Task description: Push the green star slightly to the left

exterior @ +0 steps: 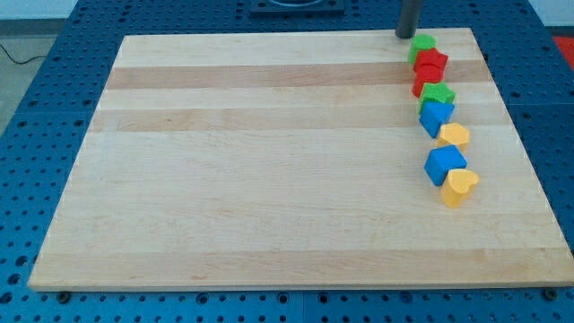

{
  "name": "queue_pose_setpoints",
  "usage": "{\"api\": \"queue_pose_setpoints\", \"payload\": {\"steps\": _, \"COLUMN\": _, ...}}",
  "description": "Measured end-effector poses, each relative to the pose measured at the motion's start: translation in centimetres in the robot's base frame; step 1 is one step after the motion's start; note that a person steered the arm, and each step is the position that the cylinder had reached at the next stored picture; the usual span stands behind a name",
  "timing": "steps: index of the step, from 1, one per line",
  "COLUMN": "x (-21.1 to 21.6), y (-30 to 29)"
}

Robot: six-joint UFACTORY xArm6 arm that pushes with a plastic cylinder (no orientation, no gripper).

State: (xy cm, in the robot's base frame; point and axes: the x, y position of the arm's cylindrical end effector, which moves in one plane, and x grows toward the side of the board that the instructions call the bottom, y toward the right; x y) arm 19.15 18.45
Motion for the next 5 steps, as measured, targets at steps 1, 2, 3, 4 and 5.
{"api": "queue_pose_setpoints", "payload": {"steps": 1, "x": 0.6, "y": 5.0}}
{"api": "queue_pose_setpoints", "payload": {"steps": 2, "x": 1.7, "y": 7.0}}
{"api": "queue_pose_setpoints", "payload": {"steps": 3, "x": 3.9, "y": 7.7}}
{"api": "queue_pose_setpoints", "payload": {"steps": 4, "x": 9.0, "y": 9.7}}
{"api": "queue_pose_setpoints", "payload": {"steps": 5, "x": 12.9, "y": 9.9}}
